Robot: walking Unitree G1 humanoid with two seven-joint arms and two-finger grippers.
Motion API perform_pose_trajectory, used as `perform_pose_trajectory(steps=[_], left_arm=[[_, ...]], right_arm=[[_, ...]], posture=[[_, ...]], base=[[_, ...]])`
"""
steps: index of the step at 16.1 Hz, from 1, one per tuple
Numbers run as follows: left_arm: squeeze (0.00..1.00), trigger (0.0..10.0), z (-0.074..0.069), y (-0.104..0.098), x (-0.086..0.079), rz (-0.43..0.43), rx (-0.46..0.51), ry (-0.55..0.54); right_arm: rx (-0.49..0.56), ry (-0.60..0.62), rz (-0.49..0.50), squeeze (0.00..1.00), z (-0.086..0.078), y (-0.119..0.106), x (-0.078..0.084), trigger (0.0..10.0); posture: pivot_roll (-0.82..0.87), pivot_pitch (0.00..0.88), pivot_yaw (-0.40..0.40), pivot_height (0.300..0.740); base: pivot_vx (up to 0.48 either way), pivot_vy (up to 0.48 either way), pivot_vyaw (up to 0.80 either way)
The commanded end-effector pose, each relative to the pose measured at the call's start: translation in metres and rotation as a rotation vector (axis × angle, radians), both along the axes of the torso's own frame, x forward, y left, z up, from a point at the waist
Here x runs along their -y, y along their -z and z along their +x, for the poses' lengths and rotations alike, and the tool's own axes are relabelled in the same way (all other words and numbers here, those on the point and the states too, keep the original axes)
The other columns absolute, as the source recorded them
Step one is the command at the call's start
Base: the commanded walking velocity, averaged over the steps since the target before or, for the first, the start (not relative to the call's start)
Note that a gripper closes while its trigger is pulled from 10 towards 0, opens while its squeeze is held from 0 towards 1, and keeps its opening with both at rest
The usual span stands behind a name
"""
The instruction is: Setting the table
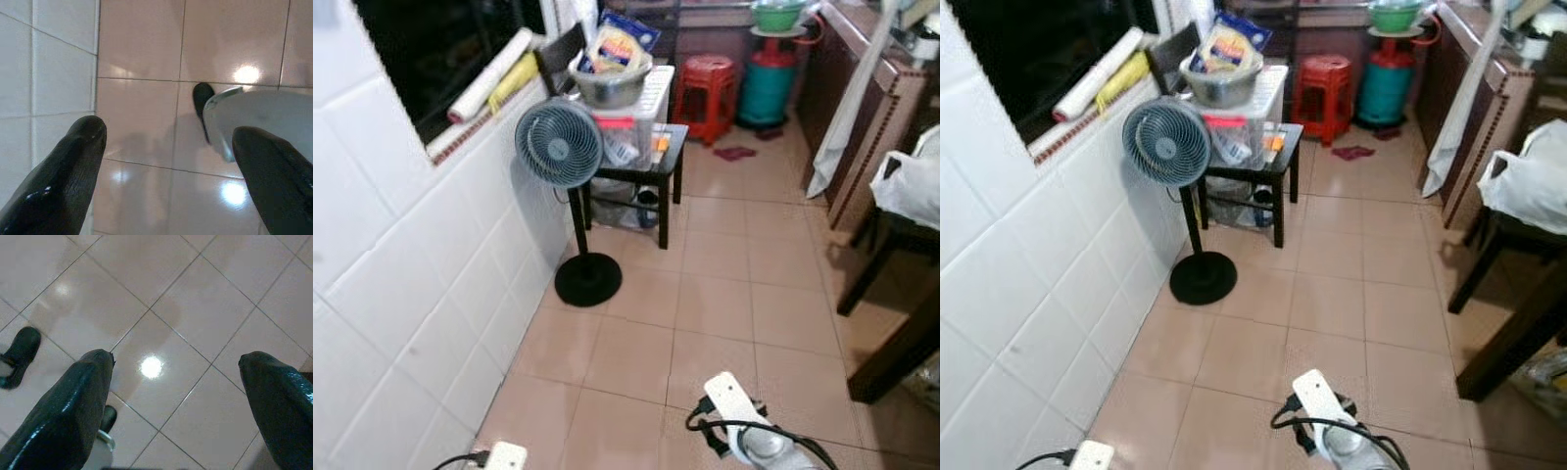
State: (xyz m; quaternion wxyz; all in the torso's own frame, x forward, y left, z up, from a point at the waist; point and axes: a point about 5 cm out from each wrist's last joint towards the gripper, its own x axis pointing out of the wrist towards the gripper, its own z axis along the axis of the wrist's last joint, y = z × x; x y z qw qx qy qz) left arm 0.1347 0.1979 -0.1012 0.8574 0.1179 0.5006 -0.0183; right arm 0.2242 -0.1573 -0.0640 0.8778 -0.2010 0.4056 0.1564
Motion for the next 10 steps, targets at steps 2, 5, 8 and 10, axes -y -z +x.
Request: perform_pose_trajectory(steps=[2, 5, 8, 10], left_arm=[[0.0, 10.0, 0.004, -0.002, -0.001, -0.01, 0.029, -0.046], [0.0, 10.0, -0.002, 0.001, 0.003, -0.018, 0.02, -0.079], [0.0, 10.0, -0.016, 0.005, 0.004, -0.04, 0.004, -0.16], [0.0, 10.0, -0.022, 0.006, 0.0, -0.043, 0.0, -0.203]], right_arm=[[-0.015, -0.005, -0.001, 0.0, -0.001, 0.001, -0.002, 10.0], [-0.032, -0.055, -0.024, 0.0, -0.001, 0.001, 0.0, 10.0], [-0.03, -0.101, -0.033, 0.0, 0.005, -0.003, -0.004, 10.0], [-0.021, -0.11, -0.028, 0.0, 0.012, -0.006, -0.009, 10.0]], posture=[[-0.05, 0.023, -0.003, 0.74], [-0.02, 0.024, -0.044, 0.74], [0.01, 0.027, -0.093, 0.74], [0.01, 0.027, -0.095, 0.74]], base=[[0.0, 0.0, 0.0], [0.0, 0.0, 0.0], [0.0, 0.0, 0.0], [0.0, 0.0, 0.0]])
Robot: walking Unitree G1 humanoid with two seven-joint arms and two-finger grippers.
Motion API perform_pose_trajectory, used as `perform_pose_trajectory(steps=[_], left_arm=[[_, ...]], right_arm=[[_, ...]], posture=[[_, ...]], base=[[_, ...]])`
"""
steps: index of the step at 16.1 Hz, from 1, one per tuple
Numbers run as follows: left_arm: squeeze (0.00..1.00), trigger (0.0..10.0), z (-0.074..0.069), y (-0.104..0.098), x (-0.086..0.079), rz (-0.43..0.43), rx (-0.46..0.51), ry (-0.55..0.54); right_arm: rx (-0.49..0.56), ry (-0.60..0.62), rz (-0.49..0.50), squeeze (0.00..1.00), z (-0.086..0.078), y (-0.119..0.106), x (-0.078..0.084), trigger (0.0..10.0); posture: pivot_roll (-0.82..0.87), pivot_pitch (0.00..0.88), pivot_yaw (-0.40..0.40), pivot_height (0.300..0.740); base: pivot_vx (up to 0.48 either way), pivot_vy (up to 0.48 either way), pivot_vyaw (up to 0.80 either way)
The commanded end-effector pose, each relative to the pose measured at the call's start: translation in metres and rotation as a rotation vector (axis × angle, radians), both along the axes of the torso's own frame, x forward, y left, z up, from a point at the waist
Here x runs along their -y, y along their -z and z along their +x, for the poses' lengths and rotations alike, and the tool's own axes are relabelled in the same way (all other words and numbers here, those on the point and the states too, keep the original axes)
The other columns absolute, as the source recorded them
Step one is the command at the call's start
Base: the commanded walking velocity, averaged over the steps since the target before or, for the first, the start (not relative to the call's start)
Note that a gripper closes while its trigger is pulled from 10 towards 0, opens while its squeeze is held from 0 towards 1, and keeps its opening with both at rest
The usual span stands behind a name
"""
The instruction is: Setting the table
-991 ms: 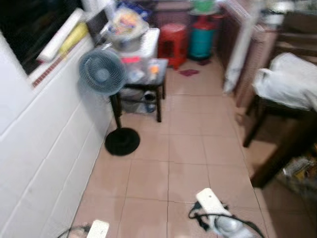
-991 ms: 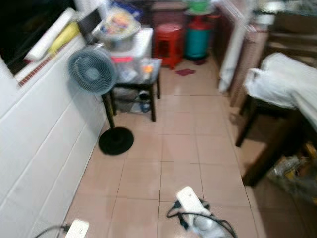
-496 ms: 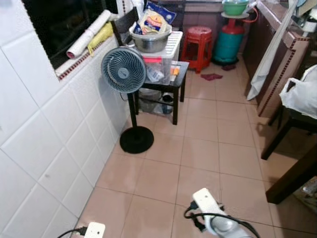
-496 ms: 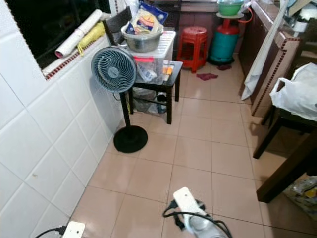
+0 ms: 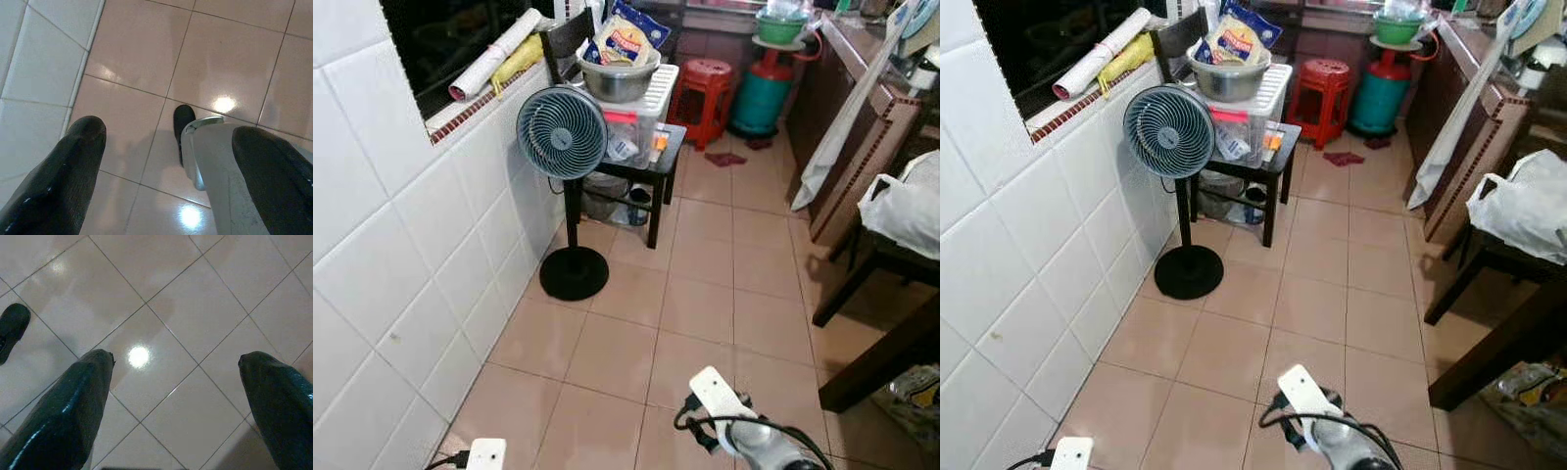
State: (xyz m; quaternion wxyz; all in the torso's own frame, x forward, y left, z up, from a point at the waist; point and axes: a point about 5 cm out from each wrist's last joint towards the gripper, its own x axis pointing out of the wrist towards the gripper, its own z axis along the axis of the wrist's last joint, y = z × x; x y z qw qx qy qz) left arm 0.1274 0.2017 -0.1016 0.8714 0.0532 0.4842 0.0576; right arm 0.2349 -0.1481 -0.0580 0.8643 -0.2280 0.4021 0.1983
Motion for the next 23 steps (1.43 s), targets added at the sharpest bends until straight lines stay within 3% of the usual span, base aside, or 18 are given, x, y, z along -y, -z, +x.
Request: perform_pose_trajectory(steps=[1, 4, 9, 10, 14, 17, 20, 23], left_arm=[[0.0, 10.0, -0.016, 0.006, 0.003, -0.006, -0.06, -0.009], [0.0, 10.0, -0.013, 0.004, -0.001, 0.004, -0.047, 0.022], [0.0, 10.0, -0.004, 0.001, 0.001, -0.018, -0.008, 0.088], [0.0, 10.0, -0.001, 0.0, -0.001, -0.023, 0.001, 0.061], [0.0, 10.0, 0.029, -0.012, -0.002, -0.03, 0.11, 0.005], [0.0, 10.0, 0.064, -0.026, 0.004, -0.018, 0.175, 0.051], [0.0, 10.0, 0.075, -0.031, 0.006, -0.013, 0.184, 0.096], [0.0, 10.0, 0.079, -0.03, 0.019, -0.039, 0.141, 0.184]], right_arm=[[-0.006, -0.008, -0.004, 0.0, 0.002, -0.001, -0.002, 10.0], [-0.021, -0.005, 0.006, 0.0, -0.003, 0.002, -0.006, 10.0], [-0.039, 0.0, 0.006, 0.0, -0.011, 0.007, -0.007, 10.0], [-0.046, 0.009, 0.009, 0.0, -0.014, 0.009, -0.006, 10.0], [-0.037, 0.066, 0.052, 0.0, -0.014, 0.009, -0.004, 10.0], [0.0, 0.114, 0.086, 0.0, 0.0, 0.0, -0.007, 10.0], [0.007, 0.182, 0.128, 0.0, 0.004, -0.002, -0.007, 10.0], [-0.015, 0.391, 0.223, 0.0, 0.0, 0.001, -0.001, 10.0]], posture=[[0.02, 0.027, -0.088, 0.74], [0.02, 0.027, -0.07, 0.74], [-0.01, 0.031, -0.031, 0.74], [-0.01, 0.031, -0.031, 0.74], [-0.02, 0.039, -0.022, 0.74], [-0.04, 0.039, -0.007, 0.74], [-0.07, 0.035, 0.015, 0.74], [-0.1, 0.038, 0.038, 0.74]], base=[[0.0, 0.0, 0.0], [0.0, 0.0, -0.19], [0.0, 0.0, -0.8], [0.0, 0.0, 0.0], [0.0, 0.0, 0.0], [0.0, 0.0, 0.0], [0.0, 0.0, 0.0], [0.0, 0.0, 0.0]])
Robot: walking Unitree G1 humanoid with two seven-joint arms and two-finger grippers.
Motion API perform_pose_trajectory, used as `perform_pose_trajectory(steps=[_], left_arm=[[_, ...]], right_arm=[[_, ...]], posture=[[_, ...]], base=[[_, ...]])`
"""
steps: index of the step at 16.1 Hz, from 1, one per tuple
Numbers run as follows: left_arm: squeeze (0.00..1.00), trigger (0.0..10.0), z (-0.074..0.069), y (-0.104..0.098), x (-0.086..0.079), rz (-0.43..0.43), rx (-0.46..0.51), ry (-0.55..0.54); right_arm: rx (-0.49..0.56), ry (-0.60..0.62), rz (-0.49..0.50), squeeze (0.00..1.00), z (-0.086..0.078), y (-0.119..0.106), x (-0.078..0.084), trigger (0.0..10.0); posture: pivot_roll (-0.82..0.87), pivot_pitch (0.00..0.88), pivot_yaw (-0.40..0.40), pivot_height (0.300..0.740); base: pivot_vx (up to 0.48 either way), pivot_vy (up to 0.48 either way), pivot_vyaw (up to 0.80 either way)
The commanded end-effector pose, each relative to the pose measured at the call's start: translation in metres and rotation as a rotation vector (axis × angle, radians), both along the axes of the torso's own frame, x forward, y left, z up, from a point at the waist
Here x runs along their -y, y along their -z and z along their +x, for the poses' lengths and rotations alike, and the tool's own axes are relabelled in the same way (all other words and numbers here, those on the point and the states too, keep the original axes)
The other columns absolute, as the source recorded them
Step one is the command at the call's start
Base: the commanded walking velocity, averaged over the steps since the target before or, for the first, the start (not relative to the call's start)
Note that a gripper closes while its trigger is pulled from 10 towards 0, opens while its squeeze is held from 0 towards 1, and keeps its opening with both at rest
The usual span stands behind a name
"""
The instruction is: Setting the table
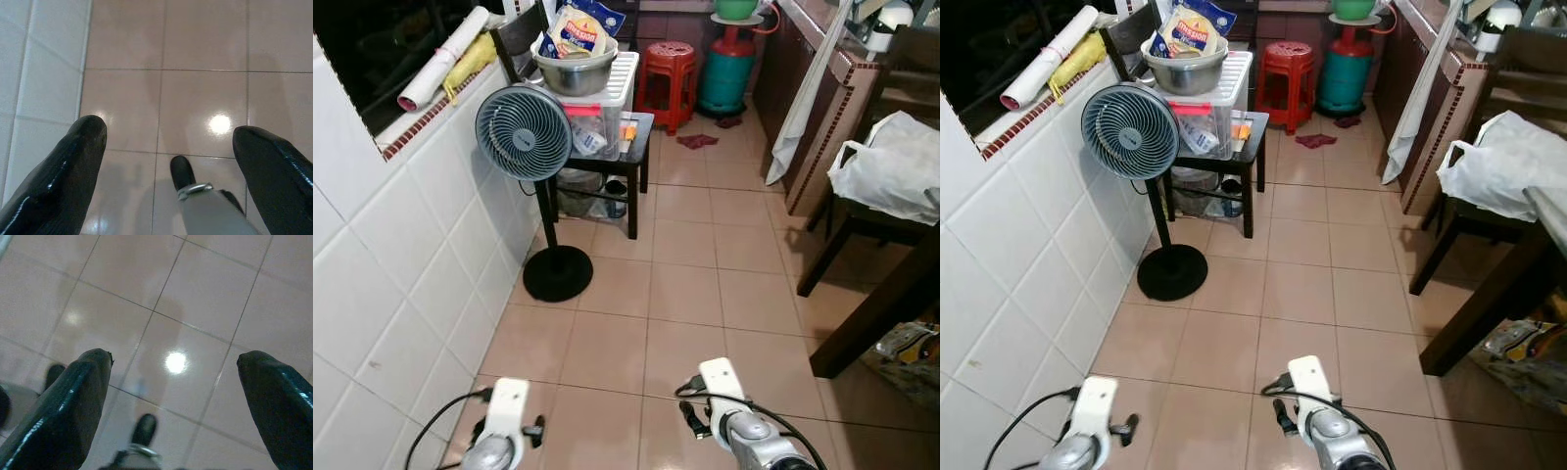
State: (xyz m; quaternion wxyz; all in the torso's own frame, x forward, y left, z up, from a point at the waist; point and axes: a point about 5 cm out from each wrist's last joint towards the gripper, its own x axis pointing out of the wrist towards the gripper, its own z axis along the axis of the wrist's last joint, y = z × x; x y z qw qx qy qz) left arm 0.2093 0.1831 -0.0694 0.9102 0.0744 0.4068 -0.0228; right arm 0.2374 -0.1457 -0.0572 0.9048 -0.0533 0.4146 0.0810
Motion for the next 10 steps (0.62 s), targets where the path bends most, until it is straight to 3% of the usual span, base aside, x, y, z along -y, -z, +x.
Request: perform_pose_trajectory(steps=[1, 7, 10], left_arm=[[0.0, 10.0, -0.002, 0.002, 0.006, -0.001, -0.025, 0.035], [0.0, 10.0, -0.009, 0.008, 0.019, -0.002, -0.063, 0.08], [0.0, 10.0, -0.018, 0.013, 0.017, 0.001, -0.097, 0.04]], right_arm=[[-0.025, 0.059, 0.014, 0.0, -0.005, 0.003, 0.005, 10.0], [-0.069, 0.125, 0.006, 0.0, -0.021, 0.012, 0.022, 10.0], [-0.081, 0.135, -0.001, 0.0, -0.027, 0.015, 0.028, 10.0]], posture=[[-0.1, 0.039, 0.043, 0.74], [-0.19, 0.041, 0.082, 0.74], [-0.19, 0.038, 0.078, 0.74]], base=[[0.0, 0.0, 0.0], [0.0, 0.0, 0.0], [0.0, 0.0, 0.0]])
